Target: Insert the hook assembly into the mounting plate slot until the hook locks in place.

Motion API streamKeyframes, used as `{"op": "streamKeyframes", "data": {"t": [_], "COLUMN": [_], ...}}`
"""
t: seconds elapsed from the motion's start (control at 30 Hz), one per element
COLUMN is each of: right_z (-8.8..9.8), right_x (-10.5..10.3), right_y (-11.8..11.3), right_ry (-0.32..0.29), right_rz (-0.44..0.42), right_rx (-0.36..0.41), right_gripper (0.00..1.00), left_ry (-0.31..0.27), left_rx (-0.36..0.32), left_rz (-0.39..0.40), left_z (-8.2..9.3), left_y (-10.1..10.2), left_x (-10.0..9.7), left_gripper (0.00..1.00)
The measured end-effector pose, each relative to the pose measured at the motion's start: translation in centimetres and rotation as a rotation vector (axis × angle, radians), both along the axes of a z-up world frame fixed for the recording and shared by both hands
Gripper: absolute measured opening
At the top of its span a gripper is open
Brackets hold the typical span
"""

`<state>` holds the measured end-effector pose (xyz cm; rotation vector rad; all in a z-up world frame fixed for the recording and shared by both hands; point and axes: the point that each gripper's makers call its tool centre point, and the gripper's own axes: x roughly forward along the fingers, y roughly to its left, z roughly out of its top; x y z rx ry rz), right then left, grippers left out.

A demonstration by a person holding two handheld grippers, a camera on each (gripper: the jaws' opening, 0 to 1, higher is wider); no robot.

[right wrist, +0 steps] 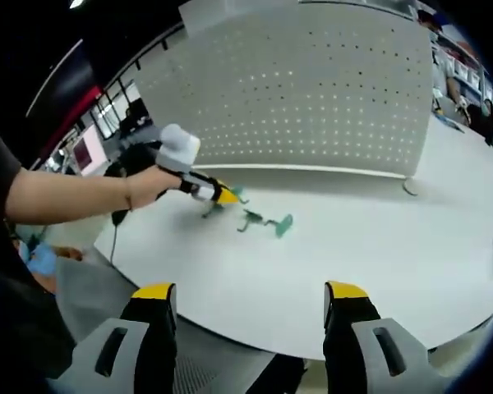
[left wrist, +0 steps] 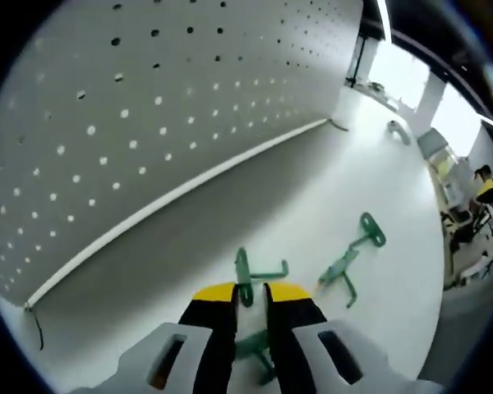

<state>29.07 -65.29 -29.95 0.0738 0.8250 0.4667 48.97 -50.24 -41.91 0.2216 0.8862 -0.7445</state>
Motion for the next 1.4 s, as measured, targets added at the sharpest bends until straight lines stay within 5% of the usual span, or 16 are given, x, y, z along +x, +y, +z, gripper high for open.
{"op": "streamKeyframes", "data": {"t": [0.5, 1.2, 1.3, 1.4], "right_z": [-0.8, 0.2, 0.6, 1.0], "right_x": [0.2, 0.7, 0.7, 0.6], "right_y": [0.7, 2.3, 2.5, 3.0], "right_ry": [0.027, -0.026, -0.036, -0.04], "right_rz": [0.013, 0.062, 0.059, 0.051], "right_rx": [0.009, 0.036, 0.048, 0.083], "right_gripper": [0.73, 0.69, 0.68, 0.7], "left_ry": [-0.018, -0.038, -0.04, -0.006], "left_rx": [0.034, -0.061, -0.095, -0.206], "left_rz": [-0.029, -0.032, -0.031, 0.008], "left_z": [0.6, 3.9, 5.0, 7.3], "left_y": [0.8, 0.5, 0.1, -1.1], "left_x": [0.3, -0.9, -1.5, -2.9], "left_gripper": [0.04, 0.03, 0.03, 0.03]}}
